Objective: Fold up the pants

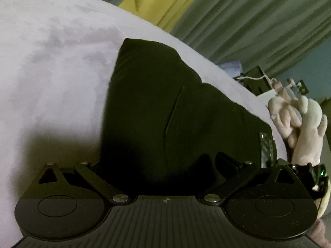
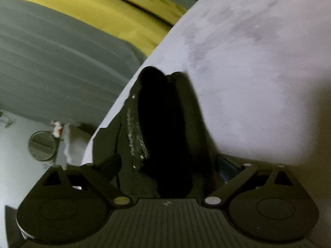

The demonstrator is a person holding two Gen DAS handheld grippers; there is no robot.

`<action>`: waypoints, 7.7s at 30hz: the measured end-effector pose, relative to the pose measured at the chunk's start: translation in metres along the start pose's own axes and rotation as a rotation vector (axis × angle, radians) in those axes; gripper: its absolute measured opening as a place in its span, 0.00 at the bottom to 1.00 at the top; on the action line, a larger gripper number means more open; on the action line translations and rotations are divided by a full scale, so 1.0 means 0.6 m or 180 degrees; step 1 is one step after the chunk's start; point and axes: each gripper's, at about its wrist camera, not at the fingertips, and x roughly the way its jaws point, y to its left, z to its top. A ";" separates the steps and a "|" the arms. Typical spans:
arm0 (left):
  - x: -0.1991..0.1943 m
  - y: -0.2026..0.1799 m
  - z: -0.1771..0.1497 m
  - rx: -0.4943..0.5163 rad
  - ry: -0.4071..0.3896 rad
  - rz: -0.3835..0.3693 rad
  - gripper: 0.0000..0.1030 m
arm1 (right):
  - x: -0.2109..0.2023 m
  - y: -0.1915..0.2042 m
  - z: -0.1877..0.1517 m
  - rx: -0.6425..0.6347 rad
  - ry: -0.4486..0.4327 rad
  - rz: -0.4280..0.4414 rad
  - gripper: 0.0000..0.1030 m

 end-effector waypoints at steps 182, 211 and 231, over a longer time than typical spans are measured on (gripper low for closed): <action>-0.016 -0.105 -0.163 0.1489 -0.0878 0.1695 1.00 | 0.008 0.213 -0.238 -0.1847 -0.1346 -0.2360 0.96; 0.034 -0.058 -0.154 0.1196 -0.0561 0.1779 1.00 | 0.058 0.195 -0.233 -0.2056 -0.1062 -0.2410 0.96; 0.034 -0.054 -0.152 0.1155 -0.0563 0.1755 1.00 | 0.053 0.195 -0.233 -0.2090 -0.1076 -0.2385 0.96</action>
